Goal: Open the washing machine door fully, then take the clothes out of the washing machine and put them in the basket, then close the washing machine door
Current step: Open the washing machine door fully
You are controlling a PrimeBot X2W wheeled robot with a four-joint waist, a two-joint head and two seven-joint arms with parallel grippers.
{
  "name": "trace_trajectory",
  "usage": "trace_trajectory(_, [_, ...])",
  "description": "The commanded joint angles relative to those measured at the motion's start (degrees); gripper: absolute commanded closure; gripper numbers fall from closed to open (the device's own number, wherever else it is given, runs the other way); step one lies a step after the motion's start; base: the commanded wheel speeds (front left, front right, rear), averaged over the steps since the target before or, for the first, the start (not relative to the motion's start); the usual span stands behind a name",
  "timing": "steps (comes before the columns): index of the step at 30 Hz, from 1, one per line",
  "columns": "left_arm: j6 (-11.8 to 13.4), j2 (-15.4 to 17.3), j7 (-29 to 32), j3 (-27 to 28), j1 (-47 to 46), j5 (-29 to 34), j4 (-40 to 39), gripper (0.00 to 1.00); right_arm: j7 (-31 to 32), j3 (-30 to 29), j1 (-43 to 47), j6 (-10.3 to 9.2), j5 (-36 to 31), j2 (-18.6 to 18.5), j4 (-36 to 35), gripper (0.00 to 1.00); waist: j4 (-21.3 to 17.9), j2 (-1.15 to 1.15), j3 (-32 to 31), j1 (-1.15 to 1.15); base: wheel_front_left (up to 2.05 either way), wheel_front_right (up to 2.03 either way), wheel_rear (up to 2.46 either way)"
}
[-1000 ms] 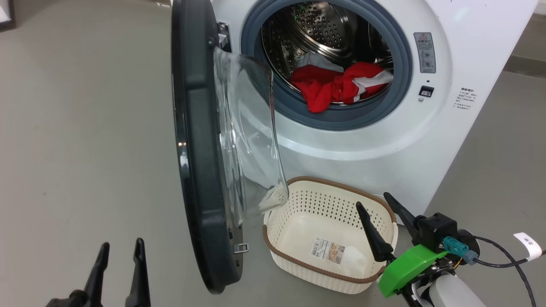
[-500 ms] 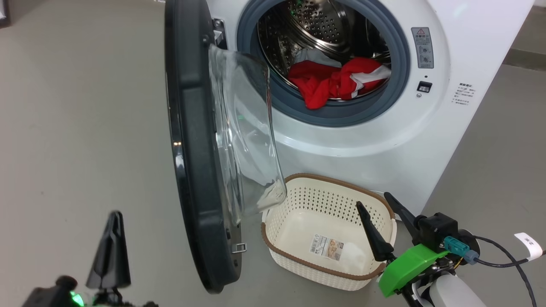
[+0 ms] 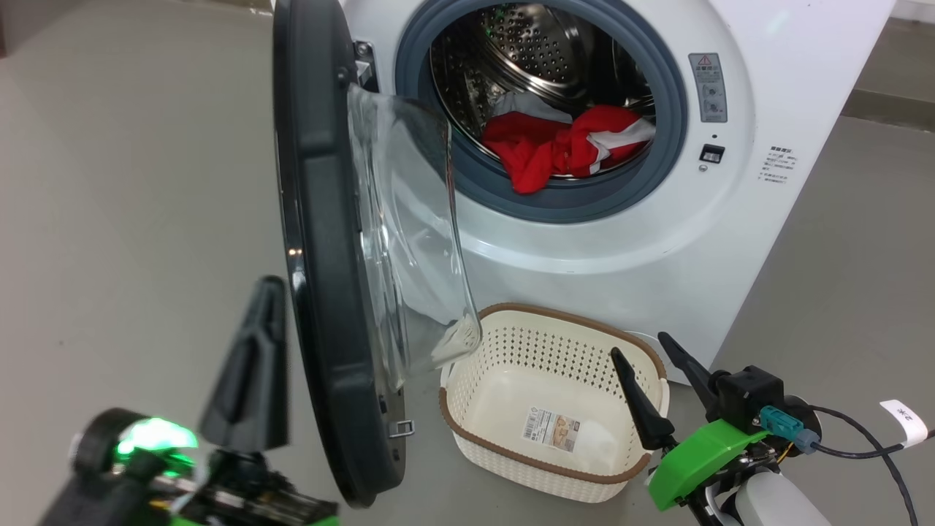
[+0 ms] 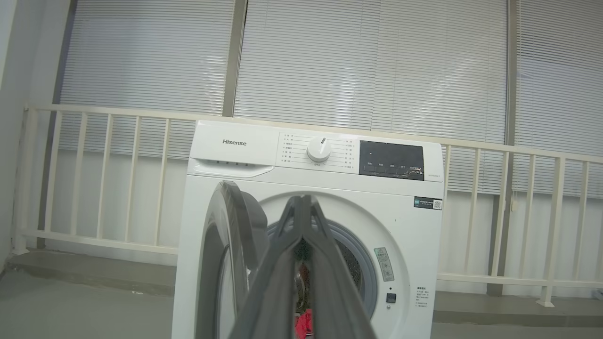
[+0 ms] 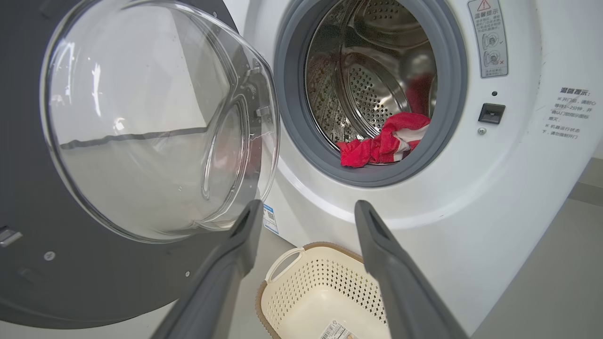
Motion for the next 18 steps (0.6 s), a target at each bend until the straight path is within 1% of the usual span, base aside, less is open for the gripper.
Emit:
trace_trajectory(1, [-0.56,0.7,0.64,0.75,-2.17,0.61,-1.69,1.0,-0.6,1.32,-1.09,0.36,0.34,0.3,-1.22,0.0,-0.2,0.0,-0.15,0.0,0.0,0.0,0.0])
trace_trajectory(5, [-1.78,1.31,3.52,-4.32,-1.4,0.8,-0.21,1.0,-0.6,1.54,-0.95,0.36,0.57,0.3,-1.16,0.0,-0.68,0.0,-0.35,0.0,0.0,0.0,0.0])
trace_trajectory(8, [-2.21,1.68,4.19,-6.62,-0.72,0.71,2.16,1.0,-0.6,1.39,-0.83,0.36,0.52,0.3,-1.07,0.0,-0.97,0.0,-0.32,0.0,0.0,0.0,0.0])
trace_trajectory(15, [-2.56,2.23,5.07,-8.84,0.43,-0.52,9.94,1.0,-0.6,1.47,-0.57,0.36,0.22,0.3,-0.67,0.0,-1.97,0.0,0.27,0.0,0.0,0.0,0.0])
trace_trajectory(18, [-1.63,1.94,5.91,-8.29,0.13,-1.55,13.85,1.0,-0.6,1.71,-0.58,0.36,0.22,0.3,-0.49,0.0,-2.36,0.0,0.63,0.0,0.0,0.0,0.0])
